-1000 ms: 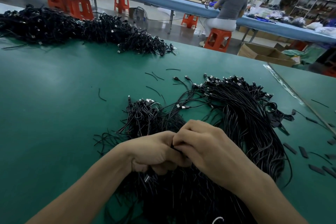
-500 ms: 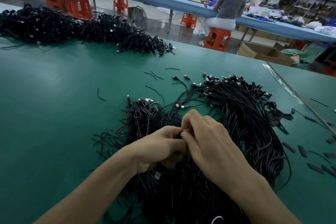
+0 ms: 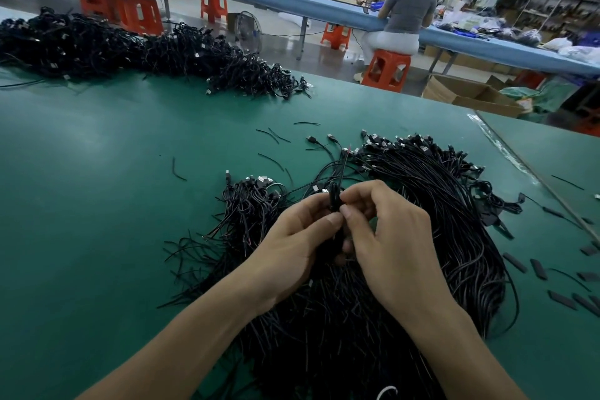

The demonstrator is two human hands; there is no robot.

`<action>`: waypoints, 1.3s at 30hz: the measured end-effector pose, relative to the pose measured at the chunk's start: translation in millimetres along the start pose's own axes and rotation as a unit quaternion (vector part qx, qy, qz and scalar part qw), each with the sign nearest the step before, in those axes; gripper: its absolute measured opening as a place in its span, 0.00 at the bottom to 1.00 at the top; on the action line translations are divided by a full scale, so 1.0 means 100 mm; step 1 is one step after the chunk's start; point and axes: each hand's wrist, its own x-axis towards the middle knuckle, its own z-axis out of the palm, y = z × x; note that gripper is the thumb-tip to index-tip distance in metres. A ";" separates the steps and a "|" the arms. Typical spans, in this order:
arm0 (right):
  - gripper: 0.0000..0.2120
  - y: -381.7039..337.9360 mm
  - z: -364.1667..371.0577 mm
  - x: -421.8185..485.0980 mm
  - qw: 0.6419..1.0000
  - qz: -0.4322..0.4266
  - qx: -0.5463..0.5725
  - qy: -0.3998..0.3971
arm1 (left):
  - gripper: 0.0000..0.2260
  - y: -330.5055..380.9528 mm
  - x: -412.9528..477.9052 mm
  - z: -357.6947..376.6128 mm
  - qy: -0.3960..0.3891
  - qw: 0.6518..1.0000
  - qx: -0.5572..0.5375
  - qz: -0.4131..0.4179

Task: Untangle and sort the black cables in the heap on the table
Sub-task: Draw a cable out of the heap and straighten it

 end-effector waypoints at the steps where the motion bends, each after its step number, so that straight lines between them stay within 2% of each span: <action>1: 0.07 0.00 0.00 0.00 1.000 0.010 0.005 0.000 | 0.10 -0.01 0.01 0.00 0.007 1.000 0.014 0.012; 6: 0.05 0.01 0.00 0.02 0.999 0.045 0.004 -0.019 | 0.12 0.01 0.01 -0.05 0.024 0.990 0.120 0.071; 10: 0.08 0.03 -0.02 0.02 0.997 0.055 0.005 -0.045 | 0.16 0.05 0.01 -0.10 0.038 0.960 0.251 0.120; 15: 0.05 0.03 -0.06 0.03 0.996 0.022 0.042 -0.069 | 0.15 0.08 -0.01 -0.15 0.038 0.935 0.324 0.141; 20: 0.05 0.01 -0.06 0.04 0.998 -0.038 0.023 -0.034 | 0.17 0.06 0.00 -0.20 0.143 0.862 0.460 0.158; 21: 0.06 0.02 -0.05 0.05 0.999 -0.039 0.026 -0.028 | 0.16 0.07 -0.01 -0.18 0.162 0.859 0.460 0.157; 22: 0.07 0.02 -0.05 0.05 0.999 -0.038 0.030 -0.023 | 0.13 0.08 -0.01 -0.17 0.168 0.869 0.439 0.151; 24: 0.08 0.03 -0.03 0.05 0.999 -0.034 0.036 -0.020 | 0.09 0.11 -0.01 -0.14 0.138 0.912 0.367 0.119; 28: 0.08 0.05 0.00 0.03 0.998 -0.023 0.040 -0.030 | 0.17 0.16 -0.01 -0.09 0.098 0.975 0.181 0.090; 30: 0.08 0.08 0.00 0.03 0.997 -0.004 0.065 -0.039 | 0.19 0.18 -0.01 -0.08 0.095 0.980 0.144 0.099; 35: 0.08 0.11 0.01 0.04 0.987 0.047 0.138 -0.069 | 0.16 0.14 -0.05 -0.05 0.074 0.981 0.109 0.141; 39: 0.07 0.12 0.02 0.05 0.986 0.043 0.136 -0.081 | 0.09 0.13 -0.07 -0.05 0.083 0.960 0.201 0.179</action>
